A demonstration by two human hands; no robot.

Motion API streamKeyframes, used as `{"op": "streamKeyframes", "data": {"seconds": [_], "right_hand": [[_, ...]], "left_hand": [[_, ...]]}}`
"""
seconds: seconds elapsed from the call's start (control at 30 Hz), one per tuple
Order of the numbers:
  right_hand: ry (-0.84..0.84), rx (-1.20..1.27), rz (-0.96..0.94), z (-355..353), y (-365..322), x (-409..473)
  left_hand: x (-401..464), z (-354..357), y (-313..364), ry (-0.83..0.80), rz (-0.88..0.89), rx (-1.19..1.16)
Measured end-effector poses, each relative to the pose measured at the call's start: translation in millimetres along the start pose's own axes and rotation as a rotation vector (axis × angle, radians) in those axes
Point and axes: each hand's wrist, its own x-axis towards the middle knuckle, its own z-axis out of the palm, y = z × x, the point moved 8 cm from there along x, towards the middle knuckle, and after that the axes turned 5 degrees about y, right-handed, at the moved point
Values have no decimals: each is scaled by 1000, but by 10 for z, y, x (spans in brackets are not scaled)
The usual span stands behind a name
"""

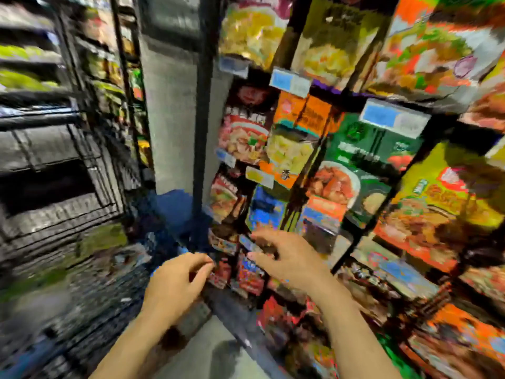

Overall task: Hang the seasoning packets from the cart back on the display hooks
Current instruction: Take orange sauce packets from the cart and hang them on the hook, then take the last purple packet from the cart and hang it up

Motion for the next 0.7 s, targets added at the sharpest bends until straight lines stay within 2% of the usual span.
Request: {"op": "streamKeyframes", "data": {"seconds": [0.1, 0.23, 0.37, 0.5, 0.6, 0.7], "right_hand": [[-292, -40, -98, 1016, -461, 355], [-532, -22, -186, 1936, -947, 641], [-638, 23, -210, 2449, -1269, 932], [-712, 149, -185, 2896, -1504, 1337], [-820, 201, -154, 3411, -1647, 1608], [-957, 220, -78, 3997, -1751, 1822]], "left_hand": [[-314, -326, -960, 21, -251, 88], [-710, -713, -1853, 54, -518, 189], [-929, -1078, -2214, 179, -578, 409], [-988, -1266, -2593, 274, -642, 519], [-898, -1389, -3006, 266, -710, 580], [-846, -1432, -3466, 225, -854, 602]]}}
